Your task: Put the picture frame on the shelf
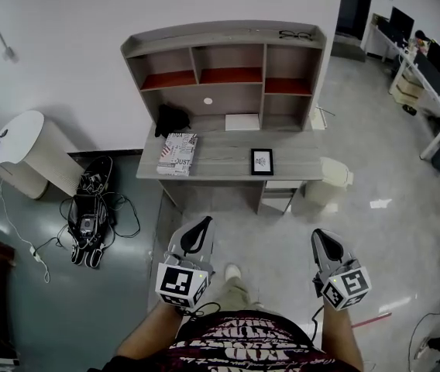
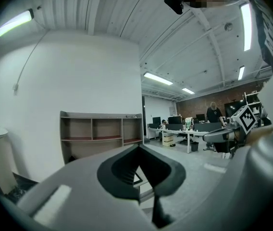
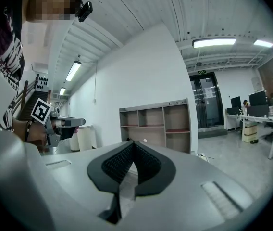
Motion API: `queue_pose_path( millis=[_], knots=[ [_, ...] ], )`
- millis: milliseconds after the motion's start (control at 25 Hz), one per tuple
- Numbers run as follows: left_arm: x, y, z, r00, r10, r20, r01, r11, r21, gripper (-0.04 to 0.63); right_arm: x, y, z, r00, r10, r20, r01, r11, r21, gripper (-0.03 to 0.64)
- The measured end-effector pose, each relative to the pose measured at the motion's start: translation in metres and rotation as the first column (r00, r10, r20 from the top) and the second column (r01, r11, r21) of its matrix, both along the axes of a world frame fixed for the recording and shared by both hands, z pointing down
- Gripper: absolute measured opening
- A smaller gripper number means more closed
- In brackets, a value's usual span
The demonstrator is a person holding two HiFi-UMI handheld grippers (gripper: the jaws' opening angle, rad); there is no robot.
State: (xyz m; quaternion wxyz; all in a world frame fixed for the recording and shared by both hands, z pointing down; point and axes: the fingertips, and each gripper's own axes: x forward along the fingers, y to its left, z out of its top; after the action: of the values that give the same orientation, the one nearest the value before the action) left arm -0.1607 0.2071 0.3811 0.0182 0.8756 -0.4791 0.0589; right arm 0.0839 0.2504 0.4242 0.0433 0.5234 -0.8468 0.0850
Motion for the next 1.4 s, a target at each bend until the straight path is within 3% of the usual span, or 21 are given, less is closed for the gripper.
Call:
queue_pose_path(
  millis=[600,1400],
  knots=[
    [-0.034,-0.087,0.021,0.999,-0.045,-0.011,0.044,0.997,-0.066,0.000,-0.021,-0.091,0.016,0.999,-0.035,-0.010,0.035,0.998,-0.054,0.028],
    [0.018,-0.187,0.013,0.997,0.077,-0.032,-0.079,0.995,-0.059,0.000,-0.013,-0.169,0.008,0.999,-0.034,-0.021,0.032,0.997,-0.065,0.028]
  ],
)
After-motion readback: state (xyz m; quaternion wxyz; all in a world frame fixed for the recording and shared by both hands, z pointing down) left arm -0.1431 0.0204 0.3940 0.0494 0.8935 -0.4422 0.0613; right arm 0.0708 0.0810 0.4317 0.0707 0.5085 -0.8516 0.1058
